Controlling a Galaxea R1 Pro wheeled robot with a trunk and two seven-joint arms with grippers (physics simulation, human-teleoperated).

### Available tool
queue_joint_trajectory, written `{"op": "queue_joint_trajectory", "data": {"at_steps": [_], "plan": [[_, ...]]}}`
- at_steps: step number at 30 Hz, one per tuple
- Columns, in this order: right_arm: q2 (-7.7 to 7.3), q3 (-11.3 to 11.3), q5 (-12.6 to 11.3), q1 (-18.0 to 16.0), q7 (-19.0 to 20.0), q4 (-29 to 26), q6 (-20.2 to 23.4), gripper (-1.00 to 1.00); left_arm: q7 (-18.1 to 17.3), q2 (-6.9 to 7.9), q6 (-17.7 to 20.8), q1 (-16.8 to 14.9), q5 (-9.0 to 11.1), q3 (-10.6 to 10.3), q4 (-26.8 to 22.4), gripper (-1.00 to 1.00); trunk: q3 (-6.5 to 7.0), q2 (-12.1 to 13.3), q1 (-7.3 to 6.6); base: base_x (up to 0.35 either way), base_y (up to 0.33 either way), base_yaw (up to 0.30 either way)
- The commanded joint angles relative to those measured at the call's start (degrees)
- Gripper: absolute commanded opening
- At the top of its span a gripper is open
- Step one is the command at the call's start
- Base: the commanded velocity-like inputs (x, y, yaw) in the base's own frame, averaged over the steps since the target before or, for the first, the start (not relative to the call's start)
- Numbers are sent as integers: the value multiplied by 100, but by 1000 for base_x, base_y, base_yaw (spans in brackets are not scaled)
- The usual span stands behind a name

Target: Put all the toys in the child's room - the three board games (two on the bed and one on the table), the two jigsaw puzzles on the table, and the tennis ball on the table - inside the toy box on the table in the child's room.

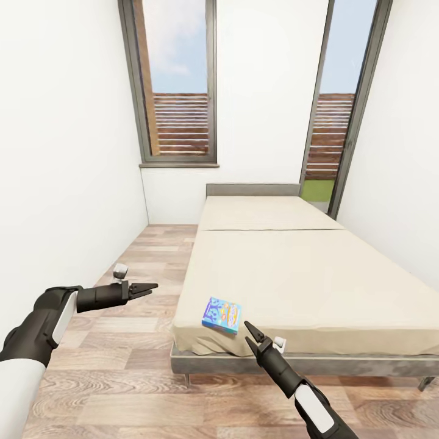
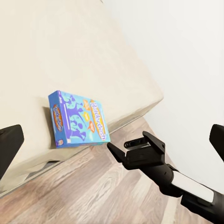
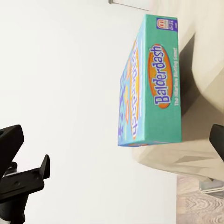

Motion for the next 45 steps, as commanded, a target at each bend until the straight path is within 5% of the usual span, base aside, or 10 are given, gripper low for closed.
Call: {"op": "queue_joint_trajectory", "data": {"at_steps": [1, 5, 25, 45], "plan": [[-1, 8, -60, -3, 6, 2, 51, 100, -6, 1, 40, 0, 19, 0, 0, 100, -6, -2, -1, 7, 0, 0], [0, 8, -55, -3, 5, 2, 51, 100, -5, 1, 40, 21, 26, 0, 0, 100, -6, -2, -1, 4, 0, 0], [17, 7, -52, -3, -9, 2, 49, 100, -14, 1, 40, 43, 28, 0, 0, 100, -436, -145, 108, 0, 0, 0], [26, 16, -52, -3, -21, 2, 42, 100, -25, 1, 40, 50, 32, 9, 0, 100, -436, -145, 108, 0, 35, 0]]}}
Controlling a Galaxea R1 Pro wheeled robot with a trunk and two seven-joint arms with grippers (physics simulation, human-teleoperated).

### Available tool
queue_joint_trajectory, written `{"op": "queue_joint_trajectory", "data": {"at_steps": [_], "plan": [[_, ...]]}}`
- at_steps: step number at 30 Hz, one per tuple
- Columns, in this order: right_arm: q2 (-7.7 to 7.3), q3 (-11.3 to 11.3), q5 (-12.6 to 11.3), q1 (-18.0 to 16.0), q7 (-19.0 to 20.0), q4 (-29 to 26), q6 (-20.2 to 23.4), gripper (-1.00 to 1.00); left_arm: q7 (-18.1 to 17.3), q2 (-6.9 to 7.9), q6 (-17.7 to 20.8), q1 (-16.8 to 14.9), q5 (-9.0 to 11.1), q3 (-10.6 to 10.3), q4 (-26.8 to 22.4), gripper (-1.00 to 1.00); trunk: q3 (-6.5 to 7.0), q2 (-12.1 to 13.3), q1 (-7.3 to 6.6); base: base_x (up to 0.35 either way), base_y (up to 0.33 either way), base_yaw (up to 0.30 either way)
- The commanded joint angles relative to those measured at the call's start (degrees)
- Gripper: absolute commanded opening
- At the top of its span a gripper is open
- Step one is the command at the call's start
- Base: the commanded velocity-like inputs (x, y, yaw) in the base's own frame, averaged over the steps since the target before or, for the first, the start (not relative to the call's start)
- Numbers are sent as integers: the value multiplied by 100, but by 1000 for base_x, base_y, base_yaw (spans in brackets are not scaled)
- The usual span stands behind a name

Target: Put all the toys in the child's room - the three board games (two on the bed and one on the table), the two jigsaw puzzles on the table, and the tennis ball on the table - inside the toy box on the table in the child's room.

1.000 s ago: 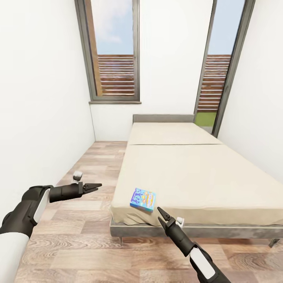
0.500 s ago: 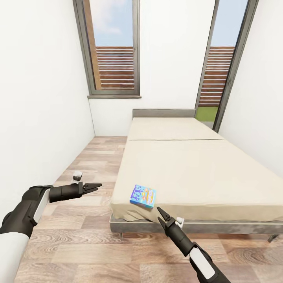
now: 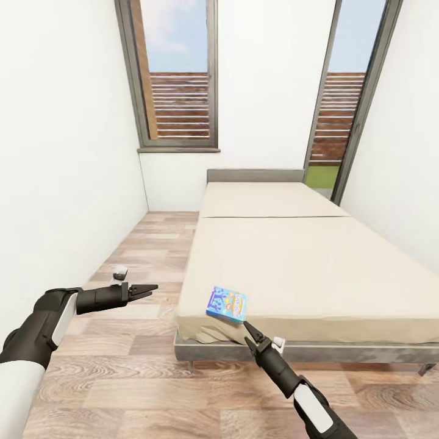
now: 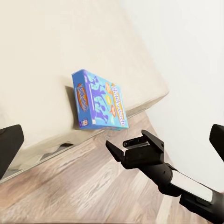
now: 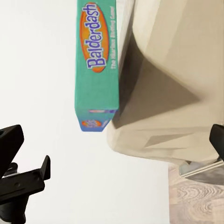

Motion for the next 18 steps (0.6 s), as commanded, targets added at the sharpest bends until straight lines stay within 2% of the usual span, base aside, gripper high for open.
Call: {"op": "queue_joint_trajectory", "data": {"at_steps": [1, 18], "plan": [[-1, 8, -60, -4, 6, 2, 51, 100, -5, 2, 40, -1, 18, 1, 1, 100, -5, -2, -1, 0, 184, 0], [7, 8, -58, -4, -3, 2, 51, 100, -5, 2, 40, 0, 18, 3, 1, 100, -5, -2, -1, 19, 61, 0]]}}
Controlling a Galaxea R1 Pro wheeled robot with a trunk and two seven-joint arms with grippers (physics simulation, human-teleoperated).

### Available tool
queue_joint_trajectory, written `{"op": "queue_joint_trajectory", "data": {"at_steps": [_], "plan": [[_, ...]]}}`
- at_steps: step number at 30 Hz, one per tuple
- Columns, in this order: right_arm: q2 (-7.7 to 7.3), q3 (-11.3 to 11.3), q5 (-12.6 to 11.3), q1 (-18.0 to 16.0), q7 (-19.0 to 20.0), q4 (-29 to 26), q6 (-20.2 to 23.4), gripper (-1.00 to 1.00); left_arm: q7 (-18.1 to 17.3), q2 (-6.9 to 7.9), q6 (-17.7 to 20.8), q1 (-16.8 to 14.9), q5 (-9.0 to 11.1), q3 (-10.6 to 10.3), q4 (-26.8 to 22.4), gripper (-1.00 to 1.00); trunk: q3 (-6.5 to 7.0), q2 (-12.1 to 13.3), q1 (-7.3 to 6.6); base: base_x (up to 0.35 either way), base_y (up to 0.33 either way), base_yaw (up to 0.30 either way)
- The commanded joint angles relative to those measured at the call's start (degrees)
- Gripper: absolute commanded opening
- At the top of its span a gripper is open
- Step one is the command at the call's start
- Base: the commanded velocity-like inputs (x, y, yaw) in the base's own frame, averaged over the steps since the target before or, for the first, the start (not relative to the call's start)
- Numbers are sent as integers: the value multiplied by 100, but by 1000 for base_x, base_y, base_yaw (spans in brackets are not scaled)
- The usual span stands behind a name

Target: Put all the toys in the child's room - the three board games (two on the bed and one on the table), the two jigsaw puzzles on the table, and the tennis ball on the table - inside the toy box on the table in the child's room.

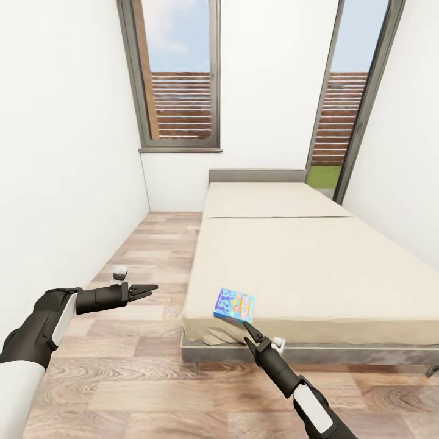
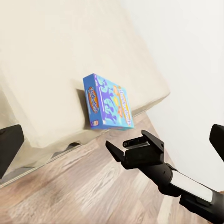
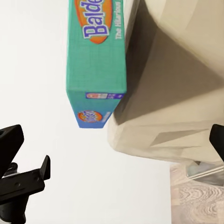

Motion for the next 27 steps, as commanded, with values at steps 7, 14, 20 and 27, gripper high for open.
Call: {"op": "queue_joint_trajectory", "data": {"at_steps": [7, 14, 20, 27], "plan": [[0, 8, -61, -3, 5, 2, 51, 100, -8, 2, 40, -3, 17, 4, 0, 100, -5, -2, 0, 50, 51, 0], [5, 8, -58, -3, 5, 2, 51, 100, -11, 2, 40, -2, 17, 8, 0, 100, -5, -2, 0, 10, 9, 0], [8, 8, -58, -3, 5, 2, 51, 100, -11, 2, 40, -2, 17, 8, 0, 100, -5, -2, 0, 82, 54, 0], [9, 8, -56, -3, 5, 2, 51, 100, -13, 2, 40, -2, 17, 8, 0, 100, -5, -2, 0, 42, 25, 0]]}}
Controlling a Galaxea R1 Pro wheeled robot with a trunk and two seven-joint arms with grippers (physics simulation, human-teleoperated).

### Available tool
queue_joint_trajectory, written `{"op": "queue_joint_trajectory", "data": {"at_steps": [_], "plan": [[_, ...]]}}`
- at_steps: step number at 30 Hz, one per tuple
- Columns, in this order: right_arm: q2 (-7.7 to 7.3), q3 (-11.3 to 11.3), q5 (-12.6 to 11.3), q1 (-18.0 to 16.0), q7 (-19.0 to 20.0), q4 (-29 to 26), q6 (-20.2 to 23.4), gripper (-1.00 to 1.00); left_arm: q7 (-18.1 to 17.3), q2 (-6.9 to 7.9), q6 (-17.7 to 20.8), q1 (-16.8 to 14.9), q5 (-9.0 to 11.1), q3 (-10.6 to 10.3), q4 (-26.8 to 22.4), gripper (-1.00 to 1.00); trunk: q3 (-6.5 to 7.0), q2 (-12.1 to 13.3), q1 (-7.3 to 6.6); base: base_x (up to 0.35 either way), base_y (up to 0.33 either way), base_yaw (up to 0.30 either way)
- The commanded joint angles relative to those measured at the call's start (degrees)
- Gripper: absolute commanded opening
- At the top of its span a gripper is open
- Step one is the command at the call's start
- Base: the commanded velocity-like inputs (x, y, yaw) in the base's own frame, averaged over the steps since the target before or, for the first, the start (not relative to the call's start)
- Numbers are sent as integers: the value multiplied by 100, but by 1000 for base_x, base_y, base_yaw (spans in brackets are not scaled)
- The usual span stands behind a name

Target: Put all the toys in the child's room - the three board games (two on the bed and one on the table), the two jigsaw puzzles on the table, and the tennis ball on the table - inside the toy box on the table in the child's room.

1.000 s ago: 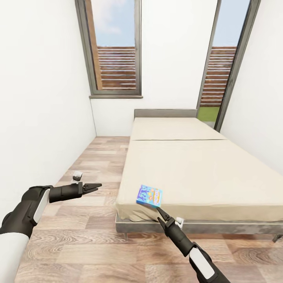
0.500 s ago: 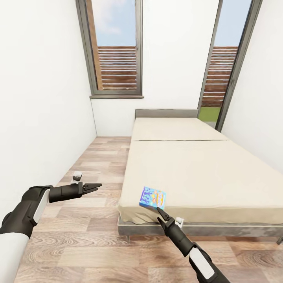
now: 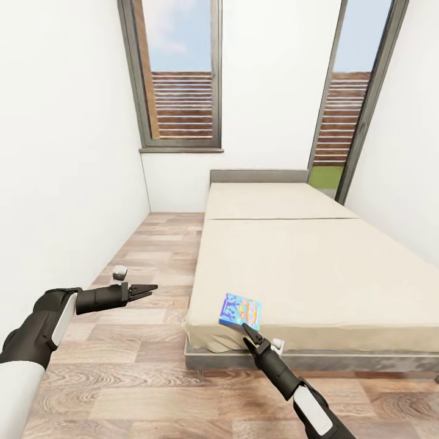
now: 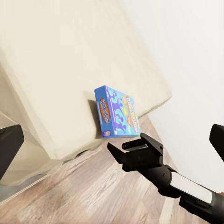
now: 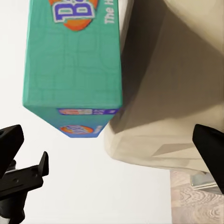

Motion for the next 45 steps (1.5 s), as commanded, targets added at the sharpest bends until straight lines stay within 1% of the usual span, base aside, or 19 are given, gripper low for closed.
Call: {"op": "queue_joint_trajectory", "data": {"at_steps": [1, 25, 33, 45], "plan": [[2, 3, -106, -40, 1, -1, 21, 100, -6, 0, 39, -4, 16, -1, 2, 100, -4, -2, -1, 11, 6, 0], [4, 6, -104, -40, 1, -1, 12, 100, -31, 9, 39, -4, 16, 9, 2, 100, -4, -2, -1, 1, 1, 0], [2, 3, -104, -40, 1, -1, 12, 100, -34, 9, 39, -4, 16, 10, 2, 100, 173, 9, -22, 0, 0, 0], [4, 5, -104, -40, 1, -1, 12, 100, -34, 9, 39, -4, 16, 10, 2, 100, 173, 9, -22, 0, 0, 0]]}}
